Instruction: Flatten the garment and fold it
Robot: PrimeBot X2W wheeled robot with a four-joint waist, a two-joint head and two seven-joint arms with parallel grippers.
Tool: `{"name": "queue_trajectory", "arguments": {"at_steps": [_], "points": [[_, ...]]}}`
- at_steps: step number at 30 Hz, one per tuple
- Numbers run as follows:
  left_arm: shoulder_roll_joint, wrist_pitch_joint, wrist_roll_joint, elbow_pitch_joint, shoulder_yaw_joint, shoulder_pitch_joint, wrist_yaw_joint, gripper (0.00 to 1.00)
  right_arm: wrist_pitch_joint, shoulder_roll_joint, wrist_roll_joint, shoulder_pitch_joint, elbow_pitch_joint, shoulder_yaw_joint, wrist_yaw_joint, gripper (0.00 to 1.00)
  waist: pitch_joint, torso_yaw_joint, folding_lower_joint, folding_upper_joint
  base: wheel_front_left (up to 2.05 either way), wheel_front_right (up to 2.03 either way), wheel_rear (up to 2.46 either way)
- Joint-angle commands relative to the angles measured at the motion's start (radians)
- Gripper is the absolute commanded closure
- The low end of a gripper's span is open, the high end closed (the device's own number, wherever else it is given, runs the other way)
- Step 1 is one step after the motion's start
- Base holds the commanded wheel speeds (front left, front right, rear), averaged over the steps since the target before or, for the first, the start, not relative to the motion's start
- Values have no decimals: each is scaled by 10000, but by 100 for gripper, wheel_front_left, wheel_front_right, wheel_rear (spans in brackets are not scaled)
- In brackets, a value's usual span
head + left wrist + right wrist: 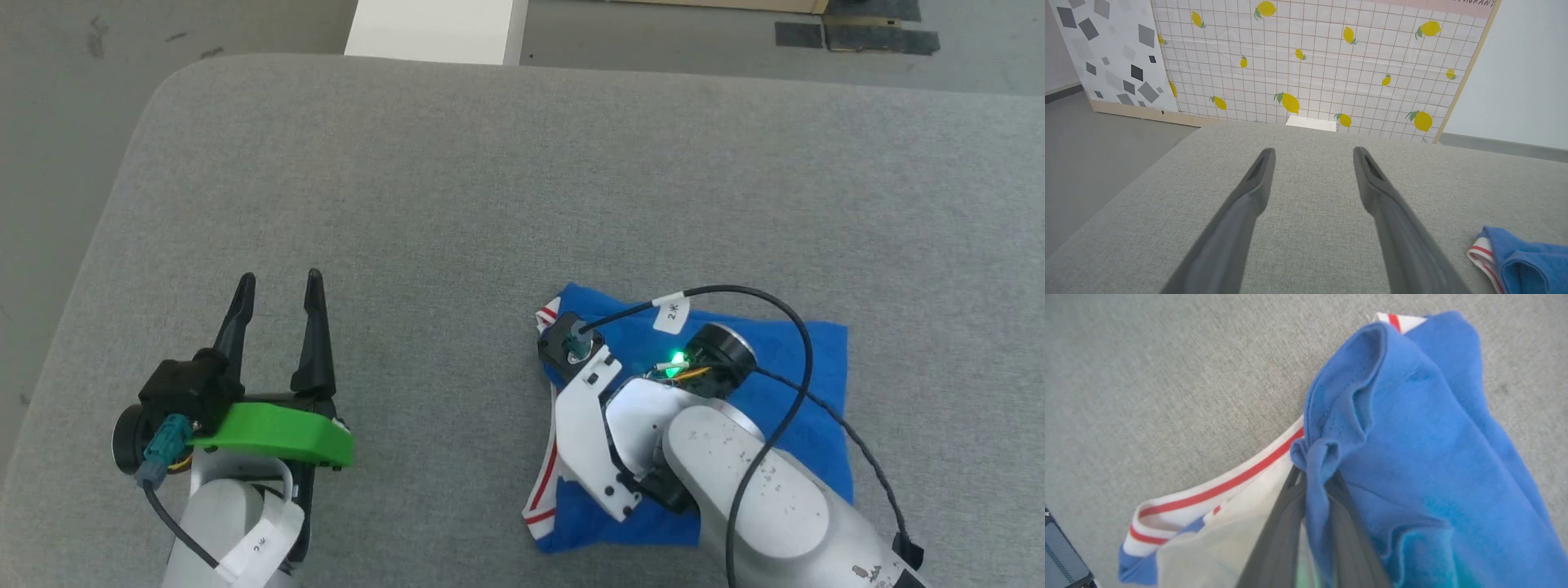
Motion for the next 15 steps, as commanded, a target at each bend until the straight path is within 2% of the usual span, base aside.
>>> {"name": "queue_trajectory", "arguments": {"at_steps": [1,2,8,12,15], "points": [[-42,-36,-38,38,32,-72,-69,0,3,1,364,212,159,181,-9,30,-111,-87,0,62,0,0,0],[-43,-36,-31,46,56,-38,-69,0,-60,2,600,240,58,192,-9,0,-165,-124,0,62,0,0,0],[-46,-36,-2,56,223,287,-69,0,-1460,5,1800,429,-1510,-386,-9,0,-638,-475,0,62,0,0,0],[-48,-36,-30,126,298,537,-69,0,-3230,5,1981,901,-2855,-1576,-9,0,-1062,-732,0,62,0,0,0],[-50,-36,-47,160,371,755,-69,0,-4449,5,1632,1469,-3659,-2505,-9,0,-1405,-967,0,62,0,0,0]]}}
